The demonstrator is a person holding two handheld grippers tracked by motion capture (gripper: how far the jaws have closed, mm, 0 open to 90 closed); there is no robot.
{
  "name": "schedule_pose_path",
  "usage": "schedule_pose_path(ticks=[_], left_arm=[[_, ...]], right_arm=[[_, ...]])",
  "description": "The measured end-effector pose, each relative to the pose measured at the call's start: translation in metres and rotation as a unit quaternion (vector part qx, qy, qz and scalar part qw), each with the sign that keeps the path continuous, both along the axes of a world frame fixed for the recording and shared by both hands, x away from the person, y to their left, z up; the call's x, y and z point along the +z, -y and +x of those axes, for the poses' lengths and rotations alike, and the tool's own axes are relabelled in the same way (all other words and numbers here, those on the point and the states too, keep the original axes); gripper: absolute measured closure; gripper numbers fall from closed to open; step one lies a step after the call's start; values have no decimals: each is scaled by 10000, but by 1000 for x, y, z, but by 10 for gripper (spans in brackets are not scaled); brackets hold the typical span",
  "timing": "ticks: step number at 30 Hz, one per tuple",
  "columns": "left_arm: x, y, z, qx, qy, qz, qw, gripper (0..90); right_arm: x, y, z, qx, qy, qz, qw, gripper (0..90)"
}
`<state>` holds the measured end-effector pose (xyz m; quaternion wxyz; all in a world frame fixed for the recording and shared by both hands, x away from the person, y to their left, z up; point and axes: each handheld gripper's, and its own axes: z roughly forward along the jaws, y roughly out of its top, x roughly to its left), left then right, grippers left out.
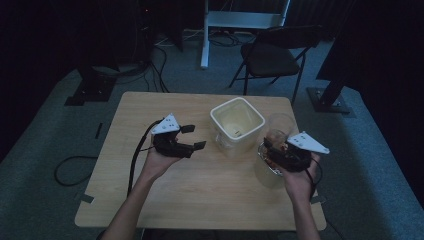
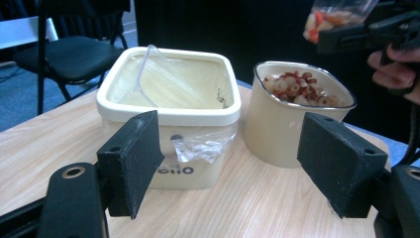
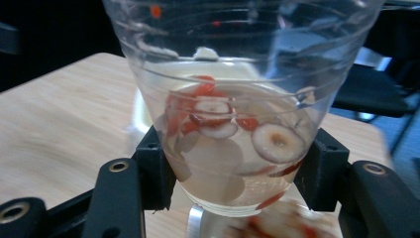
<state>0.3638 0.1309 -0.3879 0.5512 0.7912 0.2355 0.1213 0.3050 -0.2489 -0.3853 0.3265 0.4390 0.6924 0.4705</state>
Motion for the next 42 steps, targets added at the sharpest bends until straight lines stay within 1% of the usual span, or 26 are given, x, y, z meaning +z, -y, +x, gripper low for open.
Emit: schedule_pose_path(ticks=[3,6,10,13,15,17,22,23,25,29,30,32,33,35,36,38,40,41,42], left_arm=[[0,-1,1,-5,-20,-35,10000,265],[0,-2,1,10,-25,-18,10000,265],[-4,-3,3,45,-79,64,9999,268],[-7,-4,4,75,-128,56,9999,268],[-8,-5,5,87,-156,54,9998,268],[-10,-5,6,91,-183,82,9998,268],[-12,-4,7,81,-220,95,9997,268],[-13,-4,7,89,-222,96,9997,268],[-13,-4,8,113,-227,120,9996,269],[-14,-4,8,112,-235,158,9995,270],[-15,-4,9,113,-249,168,9995,270],[-15,-5,9,129,-263,159,9994,270],[-16,-5,9,128,-265,153,9994,270],[-15,-5,9,114,-255,120,9995,270],[-15,-5,9,116,-253,115,9995,270],[-15,-5,9,126,-244,130,9995,270],[-15,-5,10,156,-223,156,9995,270],[-15,-5,10,156,-223,156,9995,270],[-15,-5,10,156,-223,156,9995,270]], right_arm=[[1,20,-1,-220,31,-123,9997,422],[-1,38,1,-430,-21,-272,9987,422],[-6,57,3,-683,-146,-531,9961,422],[-9,68,5,-770,-177,-757,9940,422],[-12,74,6,-833,-205,-912,9921,422],[-14,79,6,-929,-235,-1092,9894,422],[-19,92,5,-1127,-365,-1384,9833,423],[-20,95,4,-1141,-382,-1471,9818,423],[-19,98,2,-1193,-395,-1716,9771,423],[-16,105,-1,-1200,-409,-2118,9690,423],[-15,107,-3,-1200,-390,-2270,9657,423],[-14,109,-4,-1197,-381,-2436,9617,423],[-13,110,-5,-1200,-376,-2533,9592,424],[-12,111,-6,-1235,-355,-2757,9526,424],[-12,112,-7,-1262,-362,-2845,9496,424],[-11,113,-8,-1259,-359,-2947,9466,424],[-10,115,-8,-1267,-355,-3106,9414,424],[-10,115,-8,-1267,-355,-3106,9414,424],[-10,115,-8,-1261,-339,-3192,9386,424]])
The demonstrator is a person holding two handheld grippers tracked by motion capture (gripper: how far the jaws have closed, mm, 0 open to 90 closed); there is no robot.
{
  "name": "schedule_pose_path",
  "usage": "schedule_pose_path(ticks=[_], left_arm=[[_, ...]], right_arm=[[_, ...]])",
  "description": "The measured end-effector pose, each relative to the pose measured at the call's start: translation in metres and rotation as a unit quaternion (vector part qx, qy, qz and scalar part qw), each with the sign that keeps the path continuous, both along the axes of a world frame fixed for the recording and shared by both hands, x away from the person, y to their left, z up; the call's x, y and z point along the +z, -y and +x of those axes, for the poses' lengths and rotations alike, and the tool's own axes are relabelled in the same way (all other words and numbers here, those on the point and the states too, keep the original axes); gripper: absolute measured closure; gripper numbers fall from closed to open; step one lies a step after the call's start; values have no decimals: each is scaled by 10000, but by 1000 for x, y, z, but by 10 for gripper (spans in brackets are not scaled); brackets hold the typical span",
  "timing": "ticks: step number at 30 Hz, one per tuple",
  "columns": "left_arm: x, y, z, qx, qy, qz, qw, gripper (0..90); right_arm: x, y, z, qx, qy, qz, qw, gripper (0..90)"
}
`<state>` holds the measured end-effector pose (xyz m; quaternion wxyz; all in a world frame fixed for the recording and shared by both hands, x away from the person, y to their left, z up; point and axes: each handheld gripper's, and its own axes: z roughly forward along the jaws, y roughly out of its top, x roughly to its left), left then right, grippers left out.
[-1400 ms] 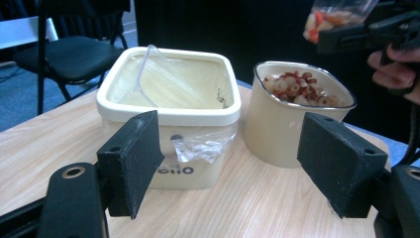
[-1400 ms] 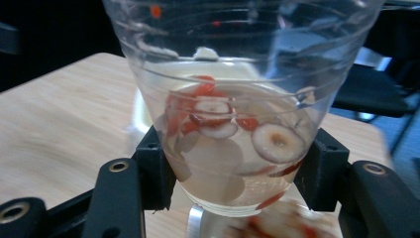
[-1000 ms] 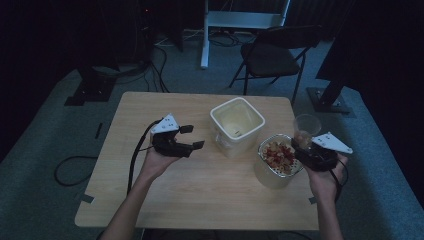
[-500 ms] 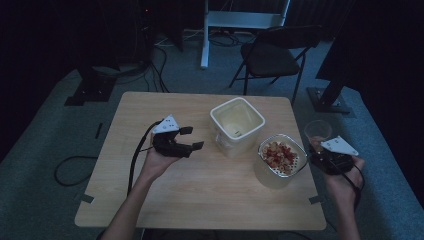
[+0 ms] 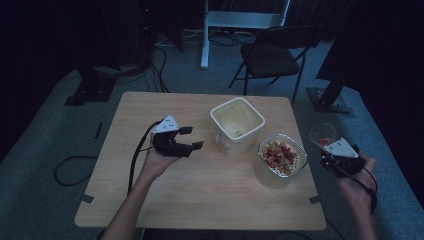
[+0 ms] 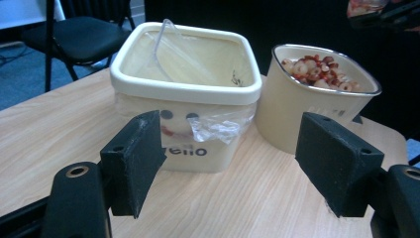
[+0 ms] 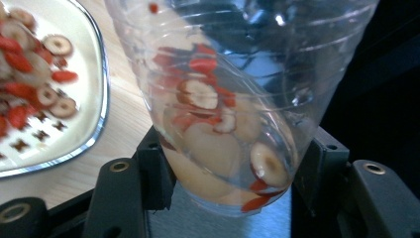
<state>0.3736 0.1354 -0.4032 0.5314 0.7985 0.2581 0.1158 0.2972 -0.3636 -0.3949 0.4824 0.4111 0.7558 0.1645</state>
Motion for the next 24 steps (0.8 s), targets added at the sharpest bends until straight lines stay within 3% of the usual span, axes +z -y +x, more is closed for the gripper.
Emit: schedule_pose_path(ticks=[1,5,11,15,19,20,24], left_arm=[[-1,-1,1,33,-17,11,10000,270],[-1,-1,1,34,-25,12,10000,270],[-2,-1,1,15,-23,-2,10000,270],[-2,-2,1,17,-26,-7,10000,270],[-2,-1,2,4,-33,11,10000,270],[-2,-1,2,2,-34,12,10000,270],[-3,0,2,-7,-45,3,10000,270]], right_arm=[[1,0,0,13,-13,-144,9999,424],[2,-1,0,45,-24,-286,9996,424],[0,-6,1,91,-105,-728,9972,424],[0,-13,1,138,-117,-1168,9930,424],[0,-16,0,140,-119,-1336,9909,424],[1,-19,0,167,-163,-1583,9871,424],[0,-25,1,212,-209,-2024,9788,425]])
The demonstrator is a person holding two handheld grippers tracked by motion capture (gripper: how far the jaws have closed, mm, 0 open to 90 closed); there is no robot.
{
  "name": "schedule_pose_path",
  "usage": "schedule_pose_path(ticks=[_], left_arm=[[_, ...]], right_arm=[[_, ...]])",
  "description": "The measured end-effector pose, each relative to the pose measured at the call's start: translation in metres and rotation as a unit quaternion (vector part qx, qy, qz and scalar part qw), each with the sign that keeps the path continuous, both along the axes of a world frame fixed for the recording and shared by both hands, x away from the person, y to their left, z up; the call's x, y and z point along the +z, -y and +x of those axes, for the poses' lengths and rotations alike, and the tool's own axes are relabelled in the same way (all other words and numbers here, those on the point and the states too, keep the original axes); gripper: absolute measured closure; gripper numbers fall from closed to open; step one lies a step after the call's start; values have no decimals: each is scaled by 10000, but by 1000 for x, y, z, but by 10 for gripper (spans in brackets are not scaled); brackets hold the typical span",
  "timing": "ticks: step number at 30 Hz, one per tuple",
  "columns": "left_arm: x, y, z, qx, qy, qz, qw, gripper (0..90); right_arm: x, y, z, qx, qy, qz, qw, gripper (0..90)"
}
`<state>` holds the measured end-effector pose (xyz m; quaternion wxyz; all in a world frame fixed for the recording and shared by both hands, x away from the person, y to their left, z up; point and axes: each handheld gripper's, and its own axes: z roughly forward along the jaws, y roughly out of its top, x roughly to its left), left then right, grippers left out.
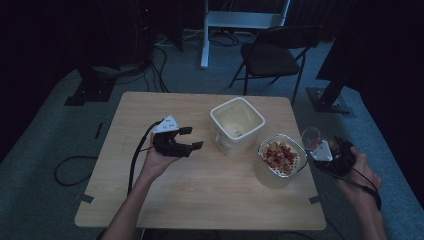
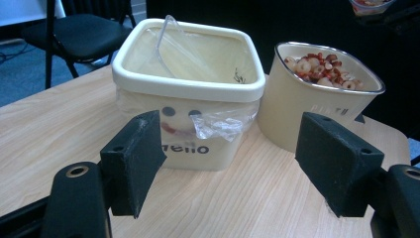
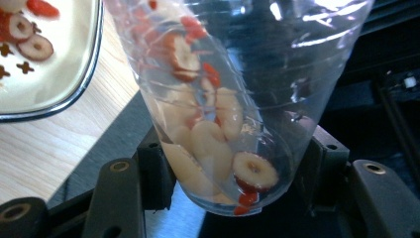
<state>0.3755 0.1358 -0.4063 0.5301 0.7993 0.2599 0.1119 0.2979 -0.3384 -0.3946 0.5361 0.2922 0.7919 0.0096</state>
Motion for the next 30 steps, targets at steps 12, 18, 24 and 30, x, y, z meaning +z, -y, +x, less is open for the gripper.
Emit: schedule_pose_path(ticks=[12,18,24,30], left_arm=[[-1,-1,1,-13,-36,24,10000,270],[-1,0,2,-21,-42,10,10000,270],[-2,1,2,-31,-70,19,10000,270],[-2,2,2,-40,-68,11,10000,270]], right_arm=[[-3,-14,3,89,-16,-957,9954,426],[-4,-19,3,77,35,-1396,9902,426],[-5,-26,0,110,100,-1712,9851,426],[-6,-33,-3,167,148,-2029,9789,427]])
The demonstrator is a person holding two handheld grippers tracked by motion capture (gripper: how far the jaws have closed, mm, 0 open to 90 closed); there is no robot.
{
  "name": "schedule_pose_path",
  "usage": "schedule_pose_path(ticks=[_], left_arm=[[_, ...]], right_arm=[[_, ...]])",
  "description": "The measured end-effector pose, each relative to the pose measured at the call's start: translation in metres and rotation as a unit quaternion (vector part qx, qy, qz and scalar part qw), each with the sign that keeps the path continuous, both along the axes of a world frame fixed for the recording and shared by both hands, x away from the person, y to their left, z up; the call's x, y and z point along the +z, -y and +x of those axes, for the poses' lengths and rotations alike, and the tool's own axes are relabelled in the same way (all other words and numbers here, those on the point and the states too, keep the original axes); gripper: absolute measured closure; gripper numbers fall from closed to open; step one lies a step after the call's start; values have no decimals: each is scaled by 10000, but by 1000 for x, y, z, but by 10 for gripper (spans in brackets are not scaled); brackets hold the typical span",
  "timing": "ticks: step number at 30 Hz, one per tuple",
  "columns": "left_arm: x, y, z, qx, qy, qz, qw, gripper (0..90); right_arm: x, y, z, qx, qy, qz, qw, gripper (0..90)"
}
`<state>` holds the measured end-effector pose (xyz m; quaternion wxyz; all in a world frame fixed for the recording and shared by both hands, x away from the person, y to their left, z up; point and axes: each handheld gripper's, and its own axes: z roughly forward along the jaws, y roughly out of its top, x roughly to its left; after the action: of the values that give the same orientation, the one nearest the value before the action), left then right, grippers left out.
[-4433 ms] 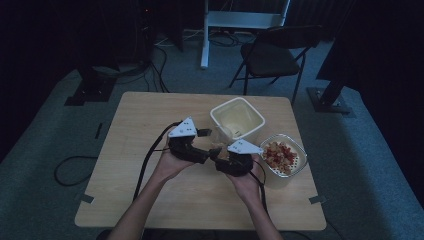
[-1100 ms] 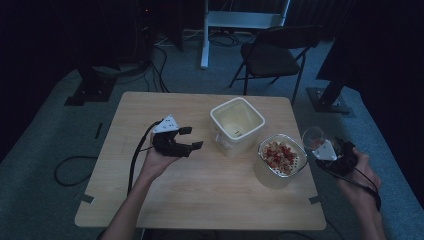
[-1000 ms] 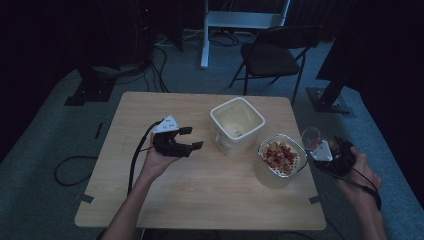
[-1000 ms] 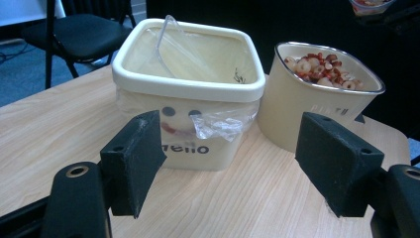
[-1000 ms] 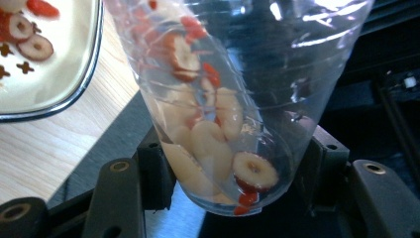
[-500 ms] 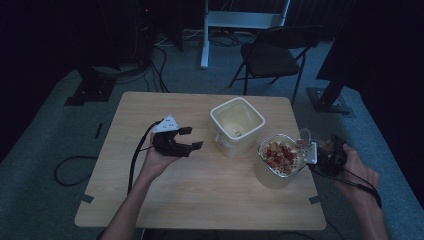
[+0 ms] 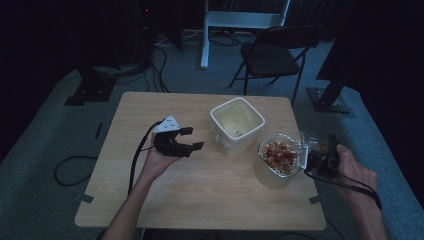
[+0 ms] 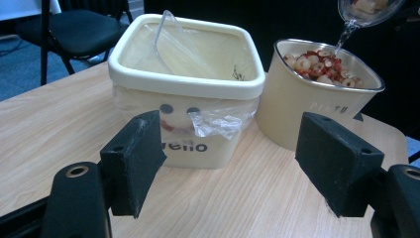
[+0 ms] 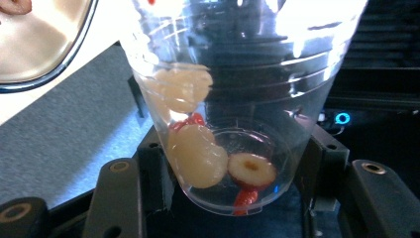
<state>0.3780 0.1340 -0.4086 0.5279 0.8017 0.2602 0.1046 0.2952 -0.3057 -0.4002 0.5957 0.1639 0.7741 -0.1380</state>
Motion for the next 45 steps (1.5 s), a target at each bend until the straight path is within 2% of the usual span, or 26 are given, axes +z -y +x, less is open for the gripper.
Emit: schedule_pose_path(ticks=[3,8,13,25,45], left_arm=[[0,1,0,-12,0,-2,10000,270],[0,1,-1,-8,4,-15,10000,270],[0,1,0,-25,-11,-15,10000,270],[0,1,-1,-22,9,-23,10000,270],[0,0,-1,-15,10,-18,10000,270]], right_arm=[[0,-3,-1,31,0,-162,9999,426],[0,-5,-1,50,26,-267,9996,426],[-3,-8,-1,79,-3,-550,9985,426],[-5,-13,0,118,16,-869,9961,426],[-4,-14,1,120,45,-876,9961,427]])
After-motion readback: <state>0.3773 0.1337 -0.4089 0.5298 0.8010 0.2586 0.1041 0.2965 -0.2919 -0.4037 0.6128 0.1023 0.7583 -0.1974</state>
